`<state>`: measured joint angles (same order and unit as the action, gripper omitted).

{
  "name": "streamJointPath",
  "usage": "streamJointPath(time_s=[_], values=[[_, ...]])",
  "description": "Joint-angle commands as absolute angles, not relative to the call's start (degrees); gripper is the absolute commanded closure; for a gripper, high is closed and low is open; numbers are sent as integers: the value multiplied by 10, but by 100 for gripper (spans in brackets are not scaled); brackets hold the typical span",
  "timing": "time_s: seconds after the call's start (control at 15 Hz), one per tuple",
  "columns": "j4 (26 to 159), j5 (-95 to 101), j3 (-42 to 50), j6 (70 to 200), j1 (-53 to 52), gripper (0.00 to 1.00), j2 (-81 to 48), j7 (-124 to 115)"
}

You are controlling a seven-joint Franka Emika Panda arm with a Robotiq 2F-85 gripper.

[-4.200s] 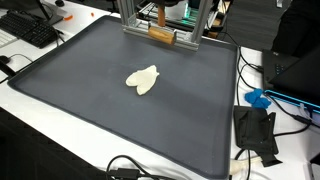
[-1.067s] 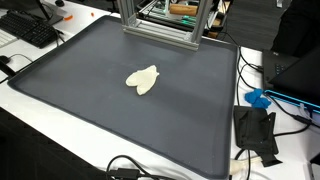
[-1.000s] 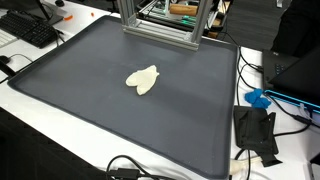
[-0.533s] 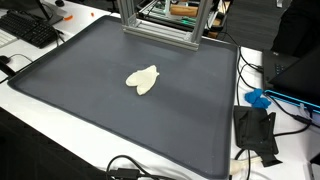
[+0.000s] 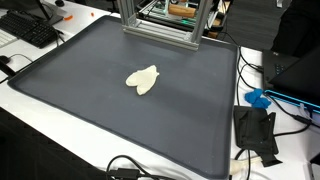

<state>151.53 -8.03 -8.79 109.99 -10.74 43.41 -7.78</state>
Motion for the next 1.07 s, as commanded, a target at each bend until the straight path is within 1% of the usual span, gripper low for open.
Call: streamJointPath(time_s=[0.0,0.33,0.6,1.0], values=[[1509,-84,-85,1091,-101,0,445,-72],[1472,-79,-77,1106,-101,0,431,-42],[1429,-82,-72,1139,-92,0,395,-39],[1375,-64,-98,1231,-38,0,289,-148]])
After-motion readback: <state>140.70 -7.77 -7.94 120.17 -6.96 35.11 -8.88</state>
